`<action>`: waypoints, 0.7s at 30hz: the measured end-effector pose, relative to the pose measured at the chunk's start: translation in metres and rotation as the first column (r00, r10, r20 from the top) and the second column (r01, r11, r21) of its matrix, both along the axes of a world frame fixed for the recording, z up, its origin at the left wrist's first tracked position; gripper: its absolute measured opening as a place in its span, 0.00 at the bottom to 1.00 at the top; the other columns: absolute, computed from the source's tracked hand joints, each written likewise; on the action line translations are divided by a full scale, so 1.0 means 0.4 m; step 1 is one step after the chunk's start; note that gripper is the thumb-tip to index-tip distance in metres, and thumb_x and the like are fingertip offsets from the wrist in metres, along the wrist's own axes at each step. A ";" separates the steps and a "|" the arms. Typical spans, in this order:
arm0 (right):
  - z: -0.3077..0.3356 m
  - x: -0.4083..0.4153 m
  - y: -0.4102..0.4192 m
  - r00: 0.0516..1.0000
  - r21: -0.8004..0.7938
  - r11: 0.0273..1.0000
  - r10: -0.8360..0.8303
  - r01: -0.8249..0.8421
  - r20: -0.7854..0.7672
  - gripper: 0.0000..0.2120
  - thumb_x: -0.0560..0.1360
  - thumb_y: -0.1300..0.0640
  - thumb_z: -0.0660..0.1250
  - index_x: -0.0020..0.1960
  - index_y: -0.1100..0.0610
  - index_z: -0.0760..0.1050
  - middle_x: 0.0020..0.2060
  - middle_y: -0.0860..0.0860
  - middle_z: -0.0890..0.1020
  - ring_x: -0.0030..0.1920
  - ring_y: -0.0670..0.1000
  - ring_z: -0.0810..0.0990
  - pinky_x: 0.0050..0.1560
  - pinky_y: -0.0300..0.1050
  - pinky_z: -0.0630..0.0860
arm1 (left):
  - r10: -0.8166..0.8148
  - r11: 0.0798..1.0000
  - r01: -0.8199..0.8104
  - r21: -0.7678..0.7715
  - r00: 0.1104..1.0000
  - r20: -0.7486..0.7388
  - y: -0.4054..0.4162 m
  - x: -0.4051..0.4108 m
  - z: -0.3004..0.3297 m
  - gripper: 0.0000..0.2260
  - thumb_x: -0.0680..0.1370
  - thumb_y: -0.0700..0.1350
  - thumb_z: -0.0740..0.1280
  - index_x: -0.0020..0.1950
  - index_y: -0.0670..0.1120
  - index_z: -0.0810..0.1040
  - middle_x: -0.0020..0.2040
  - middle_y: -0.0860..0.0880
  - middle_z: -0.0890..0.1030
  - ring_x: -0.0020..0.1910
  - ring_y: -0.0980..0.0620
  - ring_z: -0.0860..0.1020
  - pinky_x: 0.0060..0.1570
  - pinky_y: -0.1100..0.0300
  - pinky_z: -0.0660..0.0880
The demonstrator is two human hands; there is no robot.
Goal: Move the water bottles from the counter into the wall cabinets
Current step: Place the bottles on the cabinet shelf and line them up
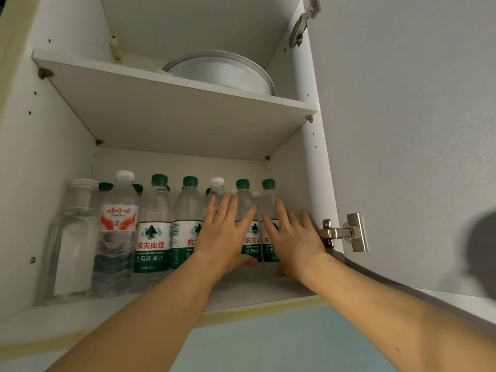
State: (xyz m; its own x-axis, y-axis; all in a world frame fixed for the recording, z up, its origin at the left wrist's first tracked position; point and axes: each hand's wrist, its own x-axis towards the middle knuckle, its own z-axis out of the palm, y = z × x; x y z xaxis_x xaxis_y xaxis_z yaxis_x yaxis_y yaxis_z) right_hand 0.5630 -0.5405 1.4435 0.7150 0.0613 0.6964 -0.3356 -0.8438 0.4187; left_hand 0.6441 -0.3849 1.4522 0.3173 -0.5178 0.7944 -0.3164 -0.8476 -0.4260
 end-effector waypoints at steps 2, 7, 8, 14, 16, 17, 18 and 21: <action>0.000 0.007 -0.002 1.000 -0.004 1.000 0.006 -0.006 0.001 0.59 0.71 0.42 0.76 0.81 0.57 0.35 0.78 0.66 0.35 0.79 0.65 0.52 0.77 0.64 0.53 | -0.007 1.000 0.007 -0.003 1.000 -0.002 0.000 0.005 0.001 0.56 0.68 0.77 0.62 0.81 0.52 0.35 0.81 0.38 0.38 0.80 0.38 0.36 0.76 0.35 0.37; -0.006 0.016 -0.005 0.999 0.004 0.999 0.045 -0.045 0.005 0.51 0.76 0.47 0.71 0.81 0.59 0.37 0.78 0.69 0.39 0.78 0.66 0.57 0.75 0.59 0.60 | -0.024 1.000 0.024 -0.010 1.000 -0.002 0.003 0.014 0.000 0.56 0.67 0.78 0.63 0.81 0.52 0.37 0.82 0.38 0.39 0.80 0.39 0.36 0.76 0.38 0.34; -0.007 0.017 -0.005 0.999 0.009 0.999 0.044 -0.044 -0.004 0.51 0.76 0.46 0.72 0.81 0.59 0.38 0.78 0.69 0.40 0.77 0.66 0.58 0.75 0.59 0.60 | -0.024 1.000 0.024 -0.008 1.000 -0.006 0.003 0.014 -0.001 0.56 0.67 0.78 0.63 0.82 0.52 0.37 0.82 0.39 0.38 0.80 0.39 0.36 0.76 0.38 0.34; -0.006 -0.022 0.009 0.999 0.027 0.999 0.033 -0.032 -0.037 0.50 0.76 0.46 0.72 0.81 0.60 0.40 0.79 0.67 0.44 0.78 0.64 0.56 0.75 0.59 0.58 | -0.097 0.995 0.098 0.010 0.993 -0.067 0.043 -0.008 -0.003 0.49 0.72 0.70 0.67 0.82 0.51 0.46 0.83 0.41 0.44 0.81 0.42 0.39 0.78 0.43 0.36; -0.014 -0.065 0.018 0.998 0.017 0.997 0.069 -0.069 -0.003 0.44 0.77 0.51 0.71 0.81 0.59 0.47 0.79 0.65 0.48 0.78 0.64 0.58 0.75 0.59 0.58 | -0.165 0.986 0.162 -0.036 0.980 -0.110 0.071 -0.041 -0.004 0.45 0.73 0.67 0.69 0.82 0.50 0.51 0.83 0.44 0.47 0.81 0.44 0.42 0.75 0.48 0.38; -0.018 -0.091 0.025 0.995 0.015 0.995 0.099 -0.099 0.023 0.41 0.76 0.53 0.71 0.80 0.59 0.51 0.79 0.65 0.52 0.77 0.64 0.59 0.75 0.58 0.59 | -0.206 0.978 0.198 -0.071 0.969 -0.136 0.085 -0.063 -0.005 0.44 0.74 0.65 0.69 0.82 0.51 0.53 0.83 0.45 0.49 0.81 0.45 0.45 0.75 0.50 0.41; -0.022 -0.120 0.032 0.991 0.025 0.991 0.128 -0.130 0.049 0.37 0.76 0.54 0.70 0.78 0.58 0.56 0.77 0.63 0.57 0.75 0.63 0.61 0.74 0.57 0.60 | -0.252 0.965 0.236 -0.117 0.954 -0.159 0.100 -0.087 -0.007 0.42 0.74 0.64 0.70 0.81 0.51 0.54 0.83 0.47 0.50 0.81 0.45 0.50 0.76 0.49 0.47; -0.023 -0.218 0.058 0.966 0.144 0.960 0.223 -0.241 0.127 0.25 0.78 0.53 0.67 0.73 0.57 0.67 0.70 0.57 0.68 0.69 0.60 0.66 0.70 0.55 0.65 | -0.418 0.892 0.367 -0.263 0.892 -0.174 0.145 -0.177 -0.018 0.37 0.76 0.62 0.69 0.80 0.51 0.59 0.80 0.51 0.58 0.74 0.47 0.67 0.68 0.45 0.71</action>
State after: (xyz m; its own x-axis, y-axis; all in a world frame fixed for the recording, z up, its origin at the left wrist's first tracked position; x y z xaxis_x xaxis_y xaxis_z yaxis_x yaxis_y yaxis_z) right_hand 0.4758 -0.5175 1.4342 0.6136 0.1004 0.7832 -0.1590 -0.9559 0.2471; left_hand 0.5733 -0.3267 1.4449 0.3034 -0.4595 0.8348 -0.7063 -0.6965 -0.1266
